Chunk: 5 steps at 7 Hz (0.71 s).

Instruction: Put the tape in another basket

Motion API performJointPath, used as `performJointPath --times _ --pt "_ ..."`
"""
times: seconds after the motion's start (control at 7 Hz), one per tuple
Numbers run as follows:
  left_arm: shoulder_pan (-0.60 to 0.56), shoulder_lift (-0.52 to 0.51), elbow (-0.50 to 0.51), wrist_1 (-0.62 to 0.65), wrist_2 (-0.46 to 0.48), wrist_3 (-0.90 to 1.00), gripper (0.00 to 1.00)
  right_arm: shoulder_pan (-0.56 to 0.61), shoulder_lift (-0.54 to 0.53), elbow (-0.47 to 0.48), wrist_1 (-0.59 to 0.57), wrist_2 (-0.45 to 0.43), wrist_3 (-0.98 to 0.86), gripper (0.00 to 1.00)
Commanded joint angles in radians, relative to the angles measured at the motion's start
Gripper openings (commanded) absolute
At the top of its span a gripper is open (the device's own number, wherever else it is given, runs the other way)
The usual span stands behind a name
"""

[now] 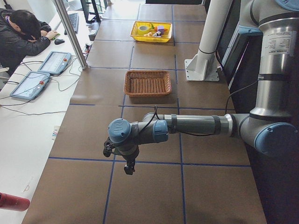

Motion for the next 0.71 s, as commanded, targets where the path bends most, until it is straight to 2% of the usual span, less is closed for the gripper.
performJointPath --times 0.0,0.57 --pt "-0.001 0.0 0.002 0.0 0.0 0.007 1.0 0.0 0.001 0.001 0.002 -0.001 0.001 1.0" --pt "-0.001 0.0 0.008 0.0 0.0 0.007 1.0 0.0 -0.001 0.002 0.002 0.002 -0.001 1.0"
